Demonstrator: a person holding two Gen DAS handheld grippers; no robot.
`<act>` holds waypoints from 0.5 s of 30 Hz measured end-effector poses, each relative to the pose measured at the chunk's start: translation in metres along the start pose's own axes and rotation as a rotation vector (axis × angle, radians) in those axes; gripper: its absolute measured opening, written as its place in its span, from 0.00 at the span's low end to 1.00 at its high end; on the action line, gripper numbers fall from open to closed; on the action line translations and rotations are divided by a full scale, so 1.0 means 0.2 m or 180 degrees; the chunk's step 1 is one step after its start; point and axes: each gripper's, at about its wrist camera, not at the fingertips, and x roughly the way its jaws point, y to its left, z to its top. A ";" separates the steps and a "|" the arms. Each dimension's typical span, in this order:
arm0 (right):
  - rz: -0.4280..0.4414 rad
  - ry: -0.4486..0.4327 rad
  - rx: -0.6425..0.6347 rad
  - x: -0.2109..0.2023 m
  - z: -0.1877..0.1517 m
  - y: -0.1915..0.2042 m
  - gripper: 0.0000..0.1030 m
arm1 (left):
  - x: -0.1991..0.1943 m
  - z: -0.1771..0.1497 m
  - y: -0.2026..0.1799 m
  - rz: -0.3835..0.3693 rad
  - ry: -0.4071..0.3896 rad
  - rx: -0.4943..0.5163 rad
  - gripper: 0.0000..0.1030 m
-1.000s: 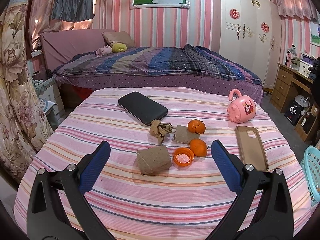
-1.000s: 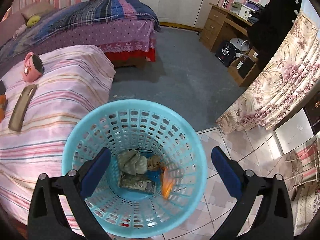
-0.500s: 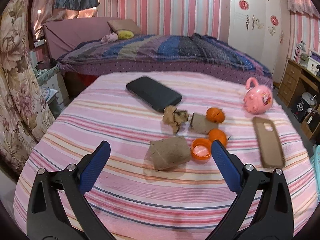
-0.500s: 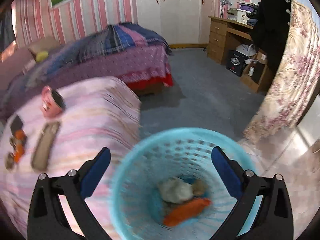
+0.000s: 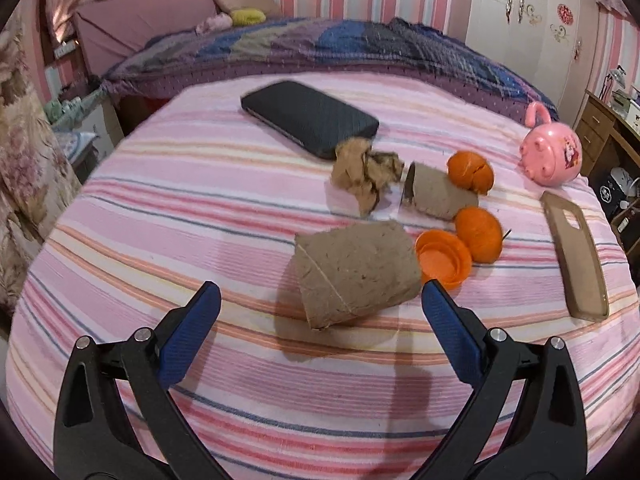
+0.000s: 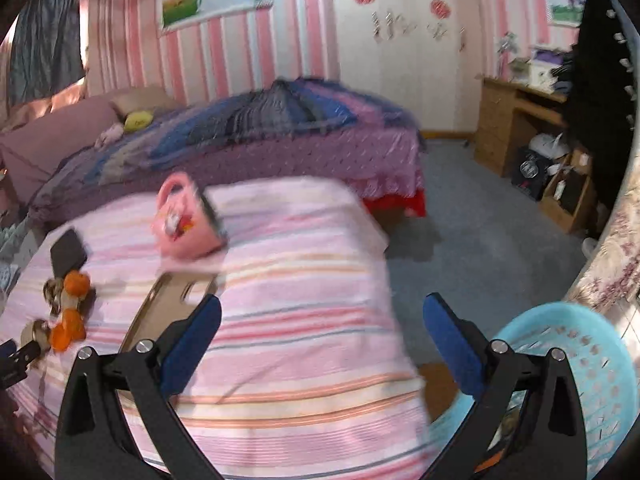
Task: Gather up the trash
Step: 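Grasp the brown paper roll with the left tool while the right tool grasps a tangerine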
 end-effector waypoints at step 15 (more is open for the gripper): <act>0.0097 0.0099 -0.0552 -0.02 -0.11 0.33 0.96 | -0.05 0.01 -0.03 -0.0161 -0.0149 0.0102 0.51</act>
